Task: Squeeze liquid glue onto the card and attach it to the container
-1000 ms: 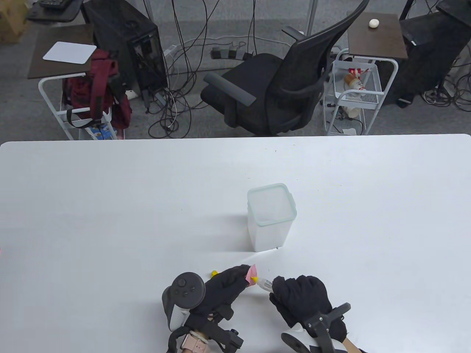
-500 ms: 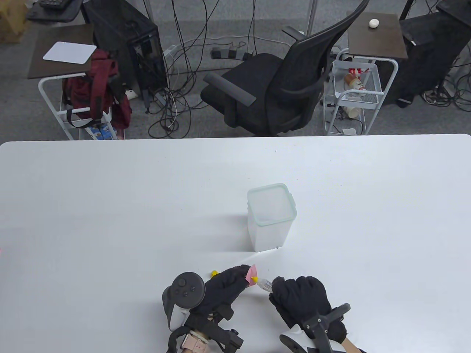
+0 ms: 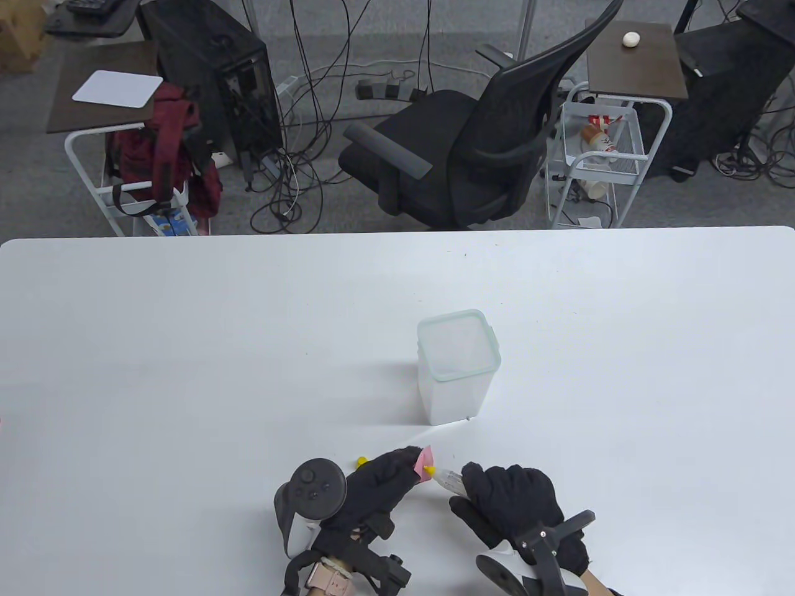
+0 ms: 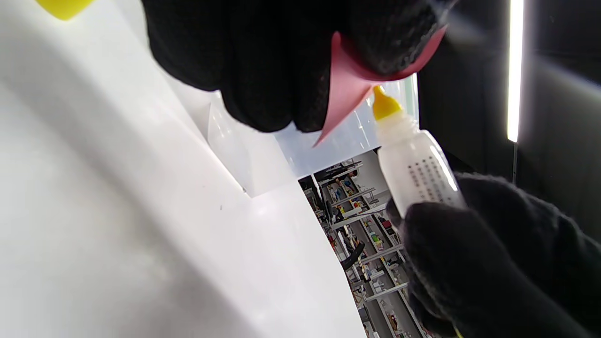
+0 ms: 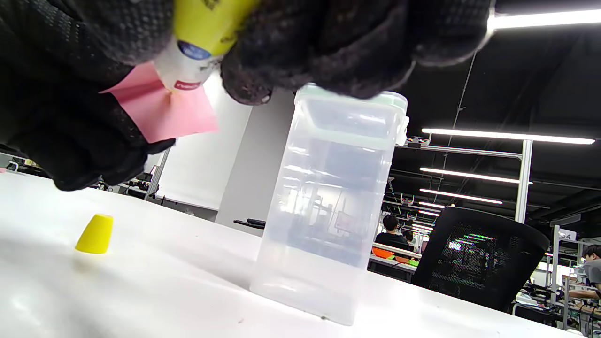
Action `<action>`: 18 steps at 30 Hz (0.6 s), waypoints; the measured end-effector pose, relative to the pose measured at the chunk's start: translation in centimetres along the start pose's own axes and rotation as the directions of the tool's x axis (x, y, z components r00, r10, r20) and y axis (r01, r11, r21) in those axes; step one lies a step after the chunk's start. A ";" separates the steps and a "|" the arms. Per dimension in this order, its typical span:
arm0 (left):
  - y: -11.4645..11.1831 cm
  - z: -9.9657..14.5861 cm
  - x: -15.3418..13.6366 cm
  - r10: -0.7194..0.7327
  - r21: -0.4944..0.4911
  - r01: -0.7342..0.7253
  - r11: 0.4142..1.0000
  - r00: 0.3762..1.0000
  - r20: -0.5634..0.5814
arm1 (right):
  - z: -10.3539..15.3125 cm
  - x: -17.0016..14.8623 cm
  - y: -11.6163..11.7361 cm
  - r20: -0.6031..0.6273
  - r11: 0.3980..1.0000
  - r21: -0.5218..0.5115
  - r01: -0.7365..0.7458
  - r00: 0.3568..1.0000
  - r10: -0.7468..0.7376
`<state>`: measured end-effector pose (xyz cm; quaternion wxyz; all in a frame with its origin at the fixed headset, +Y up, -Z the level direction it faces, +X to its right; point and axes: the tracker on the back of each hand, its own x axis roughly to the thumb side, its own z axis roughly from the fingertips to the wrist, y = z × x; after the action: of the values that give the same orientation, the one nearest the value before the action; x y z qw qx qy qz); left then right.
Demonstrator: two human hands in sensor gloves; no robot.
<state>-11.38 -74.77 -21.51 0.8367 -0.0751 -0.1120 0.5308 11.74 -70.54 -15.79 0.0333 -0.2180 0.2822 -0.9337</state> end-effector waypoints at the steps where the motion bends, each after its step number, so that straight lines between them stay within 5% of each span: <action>1: 0.0 0.0 0.0 0.000 0.000 0.000 1.000 1.000 -0.001 | 0.0 0.0 0.0 0.003 1.000 0.001 -0.001 1.000 0.001; 18: -0.3 -0.1 0.0 0.002 -0.023 -0.002 1.000 1.000 0.000 | 0.0 0.5 -0.5 0.039 0.998 -0.046 -0.050 0.998 0.052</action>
<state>-11.12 -74.91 -21.56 0.8353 -0.0849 -0.1180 0.5302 11.34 -70.19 -15.31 0.0579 -0.2304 0.3080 -0.9213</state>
